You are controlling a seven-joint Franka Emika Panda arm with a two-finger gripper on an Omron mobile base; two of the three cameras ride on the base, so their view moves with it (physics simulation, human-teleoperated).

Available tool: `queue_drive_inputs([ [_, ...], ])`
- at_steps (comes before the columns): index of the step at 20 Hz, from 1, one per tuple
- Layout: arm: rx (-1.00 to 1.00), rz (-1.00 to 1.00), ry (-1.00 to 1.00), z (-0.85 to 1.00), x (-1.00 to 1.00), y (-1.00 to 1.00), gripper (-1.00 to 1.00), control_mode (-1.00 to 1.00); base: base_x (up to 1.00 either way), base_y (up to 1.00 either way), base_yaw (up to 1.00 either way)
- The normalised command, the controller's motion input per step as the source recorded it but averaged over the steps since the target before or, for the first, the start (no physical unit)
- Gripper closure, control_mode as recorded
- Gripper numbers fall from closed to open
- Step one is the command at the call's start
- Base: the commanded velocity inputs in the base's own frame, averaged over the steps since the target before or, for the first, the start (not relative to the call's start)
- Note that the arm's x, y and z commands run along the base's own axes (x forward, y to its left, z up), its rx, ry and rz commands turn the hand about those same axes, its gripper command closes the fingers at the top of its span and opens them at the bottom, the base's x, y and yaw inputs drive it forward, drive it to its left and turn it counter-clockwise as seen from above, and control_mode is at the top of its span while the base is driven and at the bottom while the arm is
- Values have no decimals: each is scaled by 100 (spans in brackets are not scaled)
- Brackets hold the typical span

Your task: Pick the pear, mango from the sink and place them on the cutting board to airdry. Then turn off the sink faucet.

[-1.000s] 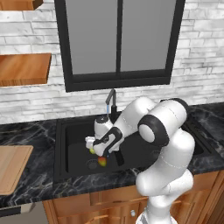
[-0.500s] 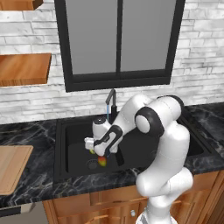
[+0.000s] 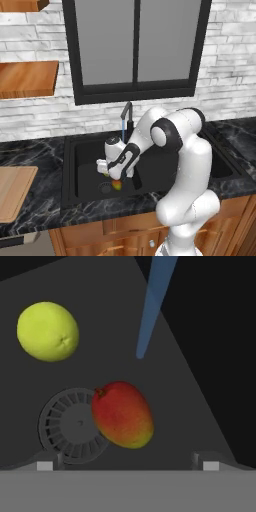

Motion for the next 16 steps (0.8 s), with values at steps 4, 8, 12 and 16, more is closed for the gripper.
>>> queue_drive_inputs([
  [4, 0, 0, 0, -17, 7, 0, -100, -100, 0, 0, 0],
  [8, 0, 0, 0, -18, 4, 0, -100, -100, 0, 0, 0],
  [12, 0, 0, 0, -16, 2, 0, -100, -100, 0, 0, 0],
  [16, 0, 0, 0, -18, 3, 0, -100, -100, 0, 0, 0],
])
